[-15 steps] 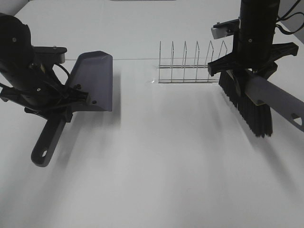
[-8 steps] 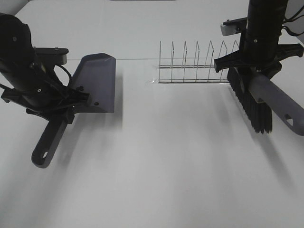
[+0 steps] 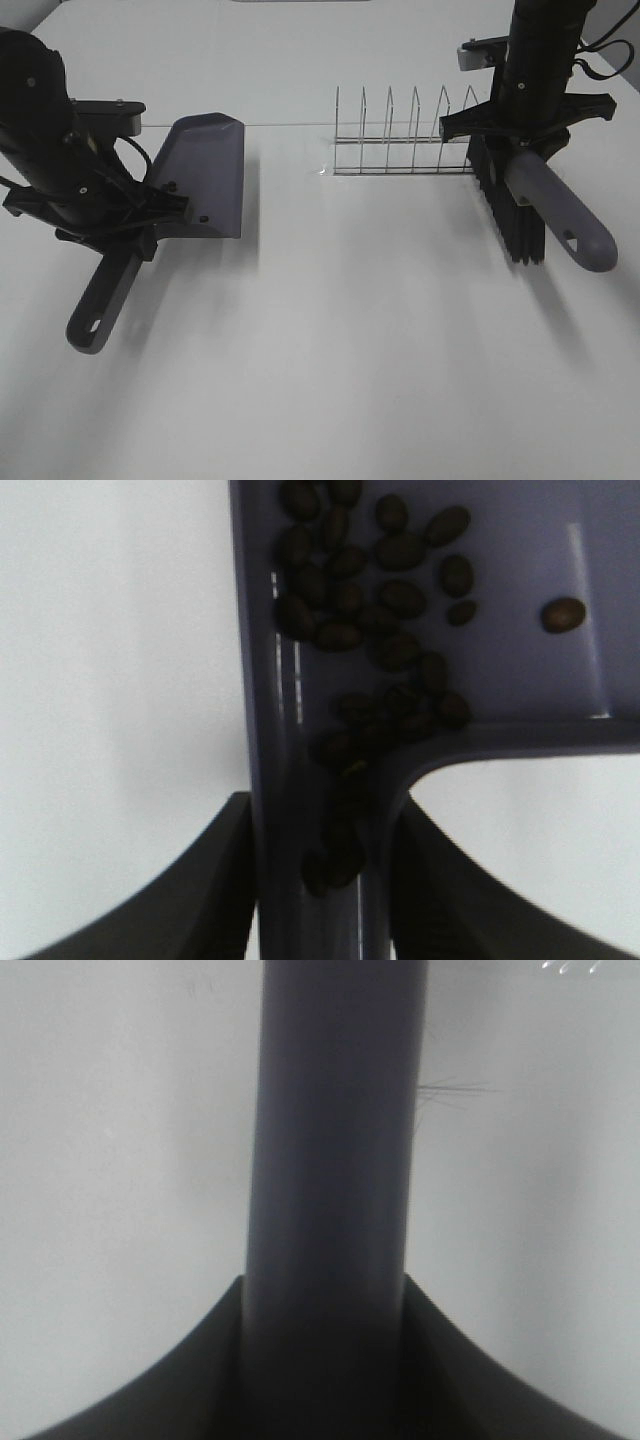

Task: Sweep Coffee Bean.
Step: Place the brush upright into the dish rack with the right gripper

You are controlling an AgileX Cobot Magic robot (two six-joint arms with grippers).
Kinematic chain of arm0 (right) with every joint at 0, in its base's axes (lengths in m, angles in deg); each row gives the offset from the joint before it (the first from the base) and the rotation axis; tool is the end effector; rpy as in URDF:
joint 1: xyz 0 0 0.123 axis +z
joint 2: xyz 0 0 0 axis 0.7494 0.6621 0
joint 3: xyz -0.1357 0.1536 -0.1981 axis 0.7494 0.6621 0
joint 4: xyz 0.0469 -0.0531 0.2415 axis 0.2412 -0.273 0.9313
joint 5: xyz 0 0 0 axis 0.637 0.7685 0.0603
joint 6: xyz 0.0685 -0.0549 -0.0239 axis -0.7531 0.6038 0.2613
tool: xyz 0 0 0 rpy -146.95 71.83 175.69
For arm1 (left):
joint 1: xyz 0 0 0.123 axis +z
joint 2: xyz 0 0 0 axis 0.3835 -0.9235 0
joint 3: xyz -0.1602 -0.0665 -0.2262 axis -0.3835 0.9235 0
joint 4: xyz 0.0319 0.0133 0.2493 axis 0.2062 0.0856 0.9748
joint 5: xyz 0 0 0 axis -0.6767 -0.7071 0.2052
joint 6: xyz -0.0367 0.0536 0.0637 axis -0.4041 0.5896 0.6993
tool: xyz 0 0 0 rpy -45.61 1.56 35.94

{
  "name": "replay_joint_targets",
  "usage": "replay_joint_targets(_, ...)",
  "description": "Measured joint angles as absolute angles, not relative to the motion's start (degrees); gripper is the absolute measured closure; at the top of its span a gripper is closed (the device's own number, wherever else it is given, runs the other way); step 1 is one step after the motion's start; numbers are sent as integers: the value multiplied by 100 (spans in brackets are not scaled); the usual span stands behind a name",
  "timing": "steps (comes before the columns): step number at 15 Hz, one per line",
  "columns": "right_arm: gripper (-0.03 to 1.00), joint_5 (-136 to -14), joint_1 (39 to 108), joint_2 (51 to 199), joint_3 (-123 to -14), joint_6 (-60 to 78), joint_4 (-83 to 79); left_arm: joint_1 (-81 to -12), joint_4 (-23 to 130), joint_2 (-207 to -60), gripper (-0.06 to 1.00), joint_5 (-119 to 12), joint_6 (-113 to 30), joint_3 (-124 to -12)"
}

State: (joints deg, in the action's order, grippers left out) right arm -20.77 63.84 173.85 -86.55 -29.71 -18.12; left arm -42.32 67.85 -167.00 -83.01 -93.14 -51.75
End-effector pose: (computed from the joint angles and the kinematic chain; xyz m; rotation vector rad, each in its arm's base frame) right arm 0.4276 0.1044 0.1933 -0.0685 2.9656 -0.1422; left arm 0.3367 -0.1200 0.1585 0.0713 2.8301 -0.1306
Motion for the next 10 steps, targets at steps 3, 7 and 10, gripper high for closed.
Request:
replay_joint_targets(3,61,-1504,6378,17901,-9434,-2885,-1841,-4232,6763,-16700,58,-8301,-9211,-5175)
replay_joint_targets(7,61,-1378,6372,18084,-9812,-2891,-2024,-4232,6763,-16700,58,-8301,-9170,-5175)
replay_joint_targets(10,61,-1407,6292,18101,-9950,-2885,-2058,-4232,6763,-16700,58,-8301,-9125,-5175)
